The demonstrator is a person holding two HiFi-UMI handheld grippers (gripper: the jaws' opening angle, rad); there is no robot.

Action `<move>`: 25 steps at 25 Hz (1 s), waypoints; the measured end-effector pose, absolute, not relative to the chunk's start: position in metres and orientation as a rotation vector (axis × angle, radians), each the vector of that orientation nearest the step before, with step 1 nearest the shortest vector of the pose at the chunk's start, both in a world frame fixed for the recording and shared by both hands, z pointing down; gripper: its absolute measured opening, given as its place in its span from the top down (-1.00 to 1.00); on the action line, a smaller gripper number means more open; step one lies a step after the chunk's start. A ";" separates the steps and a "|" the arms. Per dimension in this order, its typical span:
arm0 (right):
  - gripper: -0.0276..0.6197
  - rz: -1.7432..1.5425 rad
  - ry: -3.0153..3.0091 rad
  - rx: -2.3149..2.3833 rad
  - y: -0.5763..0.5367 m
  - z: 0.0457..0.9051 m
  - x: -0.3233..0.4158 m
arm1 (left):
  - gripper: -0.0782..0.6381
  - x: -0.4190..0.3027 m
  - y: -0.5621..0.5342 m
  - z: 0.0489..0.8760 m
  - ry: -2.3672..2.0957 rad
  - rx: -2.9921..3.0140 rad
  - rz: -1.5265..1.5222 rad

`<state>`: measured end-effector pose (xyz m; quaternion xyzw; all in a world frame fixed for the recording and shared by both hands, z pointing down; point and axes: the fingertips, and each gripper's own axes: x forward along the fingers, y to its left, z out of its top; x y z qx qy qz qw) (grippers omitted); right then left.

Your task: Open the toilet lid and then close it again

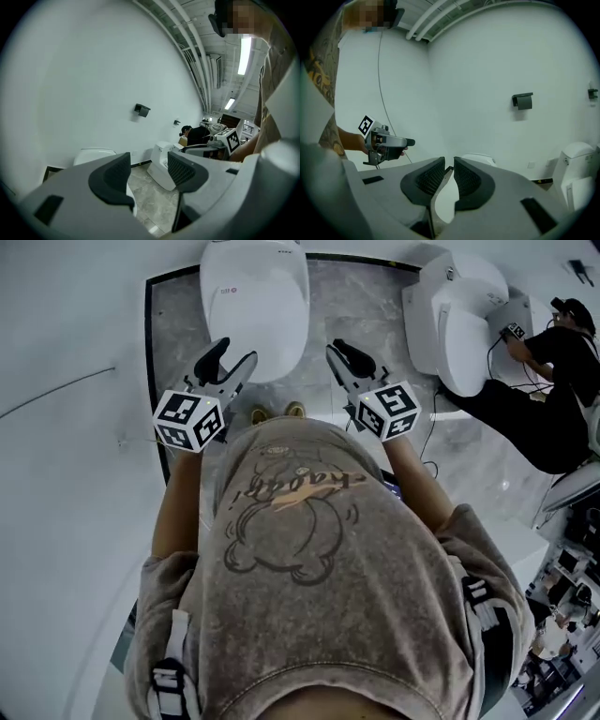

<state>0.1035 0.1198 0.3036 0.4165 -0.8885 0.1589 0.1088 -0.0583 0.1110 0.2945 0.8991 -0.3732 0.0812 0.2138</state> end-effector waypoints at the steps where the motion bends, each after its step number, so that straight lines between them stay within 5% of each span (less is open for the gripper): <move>1: 0.69 0.443 -2.624 1.239 0.123 0.298 0.106 | 0.11 -0.059 0.113 0.291 -1.045 2.505 0.211; 7: 0.80 0.370 -2.675 1.322 0.126 0.287 0.113 | 0.74 -0.073 0.115 0.285 -1.191 2.546 0.152; 25: 0.83 0.368 -2.708 1.311 0.107 0.287 0.115 | 0.76 -0.080 0.106 0.287 -1.347 2.451 0.121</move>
